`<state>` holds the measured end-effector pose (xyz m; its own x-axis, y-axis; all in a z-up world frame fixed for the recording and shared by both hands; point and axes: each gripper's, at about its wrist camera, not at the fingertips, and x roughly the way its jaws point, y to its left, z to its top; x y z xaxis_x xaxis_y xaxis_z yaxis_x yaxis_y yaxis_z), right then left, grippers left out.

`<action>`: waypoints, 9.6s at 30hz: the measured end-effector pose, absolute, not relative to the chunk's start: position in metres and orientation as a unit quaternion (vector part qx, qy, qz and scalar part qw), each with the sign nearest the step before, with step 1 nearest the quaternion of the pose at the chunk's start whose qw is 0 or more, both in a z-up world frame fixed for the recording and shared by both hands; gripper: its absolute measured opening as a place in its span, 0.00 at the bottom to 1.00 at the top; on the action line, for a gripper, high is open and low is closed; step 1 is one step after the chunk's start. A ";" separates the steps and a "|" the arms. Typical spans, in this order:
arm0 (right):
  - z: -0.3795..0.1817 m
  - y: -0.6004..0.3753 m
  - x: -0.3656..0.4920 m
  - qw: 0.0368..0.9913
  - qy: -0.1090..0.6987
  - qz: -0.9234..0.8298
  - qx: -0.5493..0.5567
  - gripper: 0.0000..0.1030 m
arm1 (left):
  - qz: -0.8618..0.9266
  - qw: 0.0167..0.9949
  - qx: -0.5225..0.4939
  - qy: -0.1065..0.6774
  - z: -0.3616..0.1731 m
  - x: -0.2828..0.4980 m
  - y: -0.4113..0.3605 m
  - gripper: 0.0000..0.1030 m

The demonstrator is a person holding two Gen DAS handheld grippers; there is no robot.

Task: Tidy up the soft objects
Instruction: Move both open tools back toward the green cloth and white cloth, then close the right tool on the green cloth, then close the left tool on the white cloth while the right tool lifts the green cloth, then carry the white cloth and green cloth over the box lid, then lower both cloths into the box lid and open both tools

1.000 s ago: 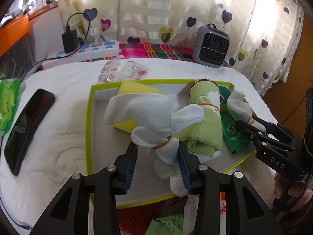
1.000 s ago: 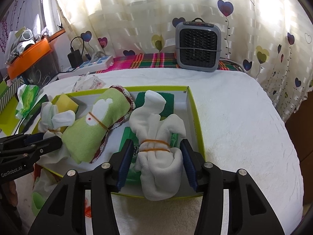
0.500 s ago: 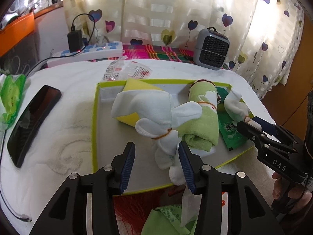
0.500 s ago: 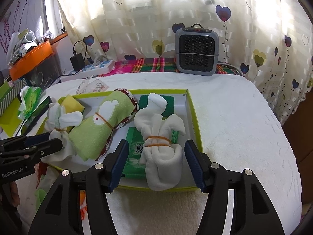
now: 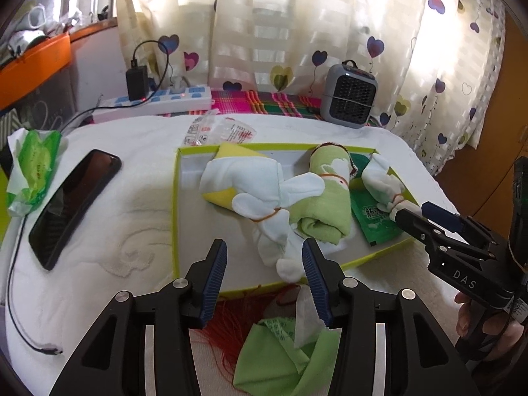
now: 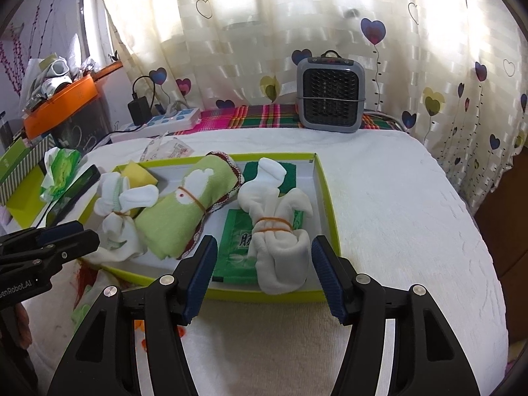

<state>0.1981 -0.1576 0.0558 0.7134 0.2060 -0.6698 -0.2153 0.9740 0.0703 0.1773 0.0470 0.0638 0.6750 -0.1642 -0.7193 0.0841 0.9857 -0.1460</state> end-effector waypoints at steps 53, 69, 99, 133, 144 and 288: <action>0.020 -0.032 0.109 0.863 0.410 0.282 -0.090 0.66 | -0.008 0.913 -0.109 0.393 0.042 0.107 0.128 0.46; 0.016 -0.038 0.113 0.872 0.413 0.243 -0.103 0.35 | -0.019 0.911 -0.104 0.399 0.040 0.106 0.124 0.46; 0.040 -0.135 0.082 0.901 0.379 0.213 -0.014 0.14 | -0.095 0.904 -0.099 0.405 0.046 0.111 0.084 0.46; 0.034 -0.174 0.108 0.905 0.376 0.197 0.026 0.14 | -0.109 0.890 -0.031 0.441 0.029 0.159 0.014 0.46; 0.033 -0.174 0.108 0.905 0.376 0.197 0.026 0.14 | -0.112 0.898 -0.017 0.426 0.032 0.154 0.010 0.29; 0.038 -0.125 0.220 0.912 0.386 0.128 -0.041 0.16 | -0.042 0.910 -0.042 0.411 0.036 0.206 0.066 0.20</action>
